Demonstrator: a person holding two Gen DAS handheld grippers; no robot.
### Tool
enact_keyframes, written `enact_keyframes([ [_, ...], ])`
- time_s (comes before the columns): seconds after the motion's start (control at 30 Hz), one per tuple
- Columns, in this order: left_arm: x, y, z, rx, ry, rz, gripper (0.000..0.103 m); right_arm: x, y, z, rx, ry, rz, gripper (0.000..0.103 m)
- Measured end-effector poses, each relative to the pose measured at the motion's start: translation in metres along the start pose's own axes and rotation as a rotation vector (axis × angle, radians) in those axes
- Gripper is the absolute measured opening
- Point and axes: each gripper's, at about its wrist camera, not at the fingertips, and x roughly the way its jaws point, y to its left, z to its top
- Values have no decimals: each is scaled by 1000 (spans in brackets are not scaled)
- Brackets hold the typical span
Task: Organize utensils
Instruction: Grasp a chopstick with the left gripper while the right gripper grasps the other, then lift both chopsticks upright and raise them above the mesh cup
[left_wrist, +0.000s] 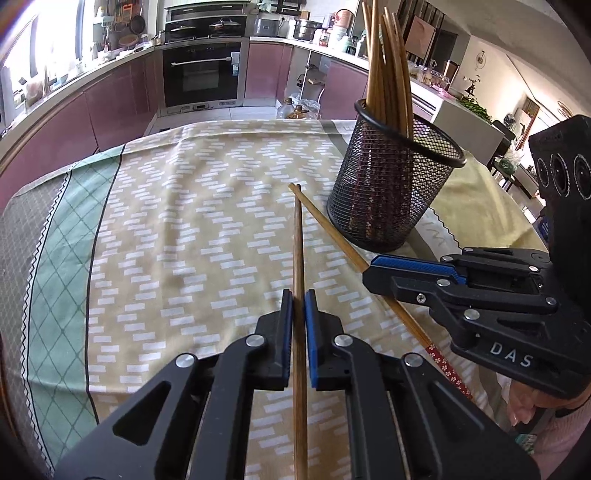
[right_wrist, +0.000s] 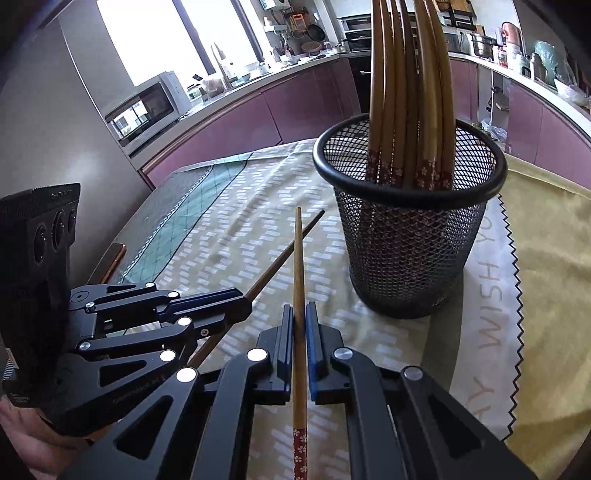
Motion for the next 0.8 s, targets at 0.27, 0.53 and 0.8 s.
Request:
enact_keyframes([
  [0.27, -14, -5, 0, 8, -24, -13, 7, -11, 9, 1, -32, -19, 27, 6],
  [0.53, -24, -9, -2, 11, -32, -33, 7, -7, 14, 0, -42, -4, 26, 6],
  [0.8, -24, -12, -4, 23, -35, -49, 7, 2, 16, -2, -48, 23, 23, 7],
])
